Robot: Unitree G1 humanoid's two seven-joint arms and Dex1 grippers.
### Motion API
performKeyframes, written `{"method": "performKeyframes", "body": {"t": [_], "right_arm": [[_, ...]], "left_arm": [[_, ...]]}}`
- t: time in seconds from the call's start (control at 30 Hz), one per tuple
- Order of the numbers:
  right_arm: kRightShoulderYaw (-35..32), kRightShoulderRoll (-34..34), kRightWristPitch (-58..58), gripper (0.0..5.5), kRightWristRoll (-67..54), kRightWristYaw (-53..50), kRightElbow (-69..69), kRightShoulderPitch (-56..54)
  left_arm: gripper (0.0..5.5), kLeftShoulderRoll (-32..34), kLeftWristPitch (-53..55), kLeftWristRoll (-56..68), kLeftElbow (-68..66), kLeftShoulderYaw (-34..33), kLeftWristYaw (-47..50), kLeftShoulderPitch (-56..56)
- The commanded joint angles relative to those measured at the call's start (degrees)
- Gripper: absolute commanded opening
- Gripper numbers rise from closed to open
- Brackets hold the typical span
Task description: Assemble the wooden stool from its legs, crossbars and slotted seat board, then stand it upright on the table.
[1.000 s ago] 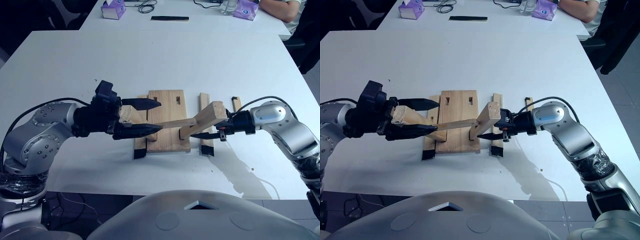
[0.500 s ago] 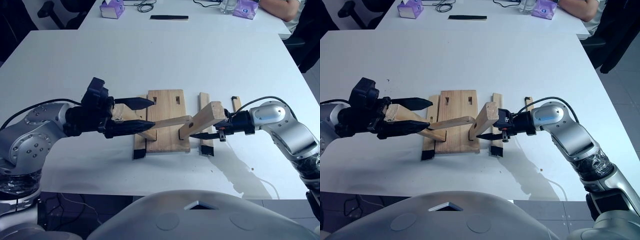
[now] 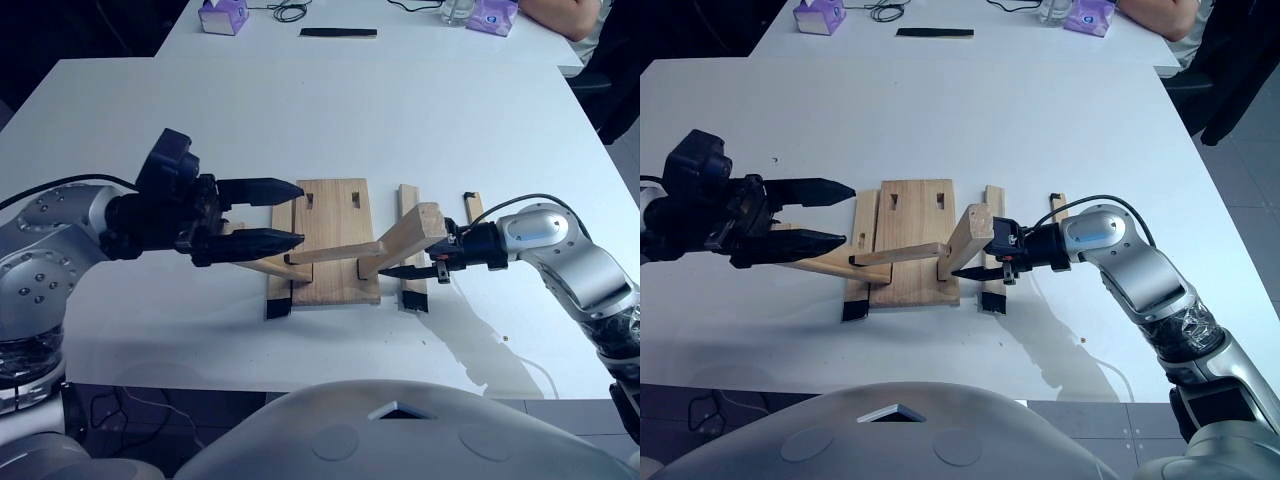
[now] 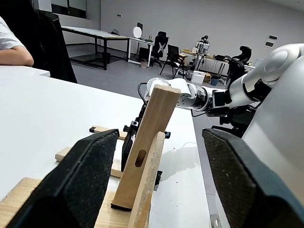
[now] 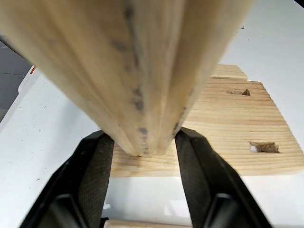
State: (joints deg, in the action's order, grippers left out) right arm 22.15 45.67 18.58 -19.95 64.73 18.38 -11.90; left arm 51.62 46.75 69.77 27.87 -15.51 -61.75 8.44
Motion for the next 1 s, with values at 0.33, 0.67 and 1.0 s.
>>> {"method": "performKeyframes", "body": {"t": [0.33, 0.67, 1.0], "right_arm": [[2.6, 0.1, 2.9, 2.0, 2.9, 0.4, -2.0, 2.2], [4.2, 0.5, -1.2, 2.0, 5.2, 2.3, -3.0, 1.8], [5.5, 0.4, -4.8, 2.0, 8.2, 2.7, -4.6, 1.8]], "left_arm": [[3.26, -0.1, -2.9, -12.3, -5.8, 16.7, -11.6, 25.5], [3.26, -2.5, -17.5, -37.2, -6.2, 33.3, -17.7, 24.1], [3.26, -5.0, -17.8, -40.3, -5.9, 34.2, -16.7, 22.0]]}}
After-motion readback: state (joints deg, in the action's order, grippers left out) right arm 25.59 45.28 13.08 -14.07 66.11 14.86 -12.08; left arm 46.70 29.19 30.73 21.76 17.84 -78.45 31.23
